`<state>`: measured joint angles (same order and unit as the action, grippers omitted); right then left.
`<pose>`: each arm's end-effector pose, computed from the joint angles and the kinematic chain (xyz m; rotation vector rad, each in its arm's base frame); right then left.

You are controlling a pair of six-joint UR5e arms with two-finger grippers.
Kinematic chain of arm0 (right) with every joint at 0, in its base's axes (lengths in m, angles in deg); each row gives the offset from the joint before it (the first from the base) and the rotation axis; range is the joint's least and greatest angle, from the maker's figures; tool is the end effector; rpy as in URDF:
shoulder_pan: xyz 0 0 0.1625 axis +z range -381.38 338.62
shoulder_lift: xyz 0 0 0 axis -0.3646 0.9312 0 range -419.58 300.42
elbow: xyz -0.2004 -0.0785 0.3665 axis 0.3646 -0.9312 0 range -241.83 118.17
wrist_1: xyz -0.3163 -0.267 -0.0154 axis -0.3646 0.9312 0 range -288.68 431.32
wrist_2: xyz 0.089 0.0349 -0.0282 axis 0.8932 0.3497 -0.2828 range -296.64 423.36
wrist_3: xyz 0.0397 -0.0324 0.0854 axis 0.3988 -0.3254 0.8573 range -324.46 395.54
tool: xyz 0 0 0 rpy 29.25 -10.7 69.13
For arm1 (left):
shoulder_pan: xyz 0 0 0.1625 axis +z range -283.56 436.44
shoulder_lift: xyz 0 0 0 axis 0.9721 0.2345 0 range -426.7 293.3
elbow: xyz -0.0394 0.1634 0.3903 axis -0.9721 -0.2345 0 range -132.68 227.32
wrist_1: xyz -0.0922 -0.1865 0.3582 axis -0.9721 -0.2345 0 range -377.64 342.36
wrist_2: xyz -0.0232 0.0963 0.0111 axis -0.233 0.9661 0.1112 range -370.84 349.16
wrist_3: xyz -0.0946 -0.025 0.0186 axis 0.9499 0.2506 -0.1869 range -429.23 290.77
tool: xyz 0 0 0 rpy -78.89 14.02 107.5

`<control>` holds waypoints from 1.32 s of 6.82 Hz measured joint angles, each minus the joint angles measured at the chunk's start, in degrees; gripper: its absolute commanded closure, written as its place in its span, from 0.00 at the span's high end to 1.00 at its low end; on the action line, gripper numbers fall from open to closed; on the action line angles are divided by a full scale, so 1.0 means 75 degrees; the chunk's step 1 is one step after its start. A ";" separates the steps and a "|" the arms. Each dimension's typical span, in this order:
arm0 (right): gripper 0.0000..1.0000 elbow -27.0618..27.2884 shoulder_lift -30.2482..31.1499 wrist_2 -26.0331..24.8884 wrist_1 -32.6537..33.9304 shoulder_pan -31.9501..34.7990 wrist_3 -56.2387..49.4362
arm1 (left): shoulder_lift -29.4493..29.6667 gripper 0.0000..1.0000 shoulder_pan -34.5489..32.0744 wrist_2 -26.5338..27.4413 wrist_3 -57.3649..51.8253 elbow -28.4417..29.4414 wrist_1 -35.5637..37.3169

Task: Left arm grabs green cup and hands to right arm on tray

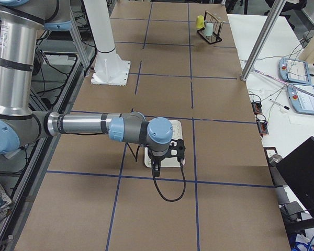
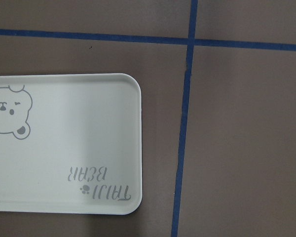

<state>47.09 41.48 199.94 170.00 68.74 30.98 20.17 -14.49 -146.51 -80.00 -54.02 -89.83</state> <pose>0.0618 -0.4055 0.5959 0.0198 -0.8131 -0.0673 -0.0694 -0.4505 0.6160 -0.0766 0.8074 0.0956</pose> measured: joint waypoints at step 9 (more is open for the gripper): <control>1.00 0.0157 0.0085 -0.0071 -0.0249 -0.0391 0.0229 | 0.0171 1.00 0.0409 -0.0666 0.0602 -0.0224 -0.0512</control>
<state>48.27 42.12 199.41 168.14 65.81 32.69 21.45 -11.43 -151.51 -75.48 -55.70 -93.66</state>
